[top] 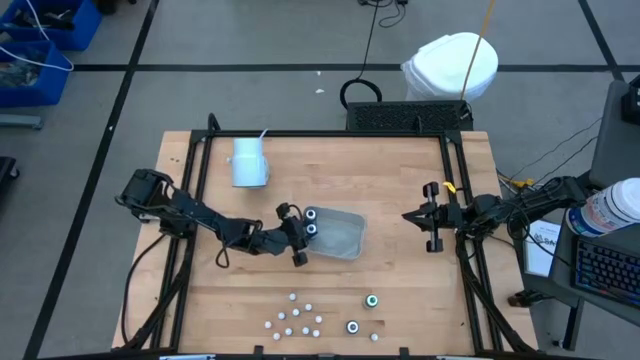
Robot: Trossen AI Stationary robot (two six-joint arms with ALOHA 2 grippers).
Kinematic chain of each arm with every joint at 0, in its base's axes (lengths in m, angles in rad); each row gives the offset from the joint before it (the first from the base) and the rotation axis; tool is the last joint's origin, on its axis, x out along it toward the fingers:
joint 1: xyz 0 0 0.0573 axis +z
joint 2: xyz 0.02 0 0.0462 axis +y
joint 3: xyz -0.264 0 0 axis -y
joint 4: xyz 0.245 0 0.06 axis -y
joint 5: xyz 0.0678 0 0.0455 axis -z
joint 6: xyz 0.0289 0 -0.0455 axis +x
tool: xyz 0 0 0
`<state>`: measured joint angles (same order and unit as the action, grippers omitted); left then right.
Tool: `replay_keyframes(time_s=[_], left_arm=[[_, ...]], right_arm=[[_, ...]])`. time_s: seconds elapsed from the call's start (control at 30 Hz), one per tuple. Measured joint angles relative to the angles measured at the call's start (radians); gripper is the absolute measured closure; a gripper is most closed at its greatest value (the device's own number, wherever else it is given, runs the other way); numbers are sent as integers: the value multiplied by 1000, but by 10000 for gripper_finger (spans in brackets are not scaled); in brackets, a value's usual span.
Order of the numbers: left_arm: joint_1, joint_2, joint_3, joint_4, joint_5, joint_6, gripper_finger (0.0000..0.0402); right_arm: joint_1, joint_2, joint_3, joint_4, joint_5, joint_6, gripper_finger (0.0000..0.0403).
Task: Pick & Place food coloring
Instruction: Put the large blue food coloring bottle into the white container
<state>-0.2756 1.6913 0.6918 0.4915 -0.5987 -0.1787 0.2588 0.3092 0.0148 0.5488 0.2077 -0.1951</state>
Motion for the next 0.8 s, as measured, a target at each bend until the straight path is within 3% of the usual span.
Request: replay_keyframes(time_s=[0.8], left_arm=[[-2, -2, 1, -58, 11, -76, 263]], right_arm=[[0, 0, 0, 0, 0, 0, 403]])
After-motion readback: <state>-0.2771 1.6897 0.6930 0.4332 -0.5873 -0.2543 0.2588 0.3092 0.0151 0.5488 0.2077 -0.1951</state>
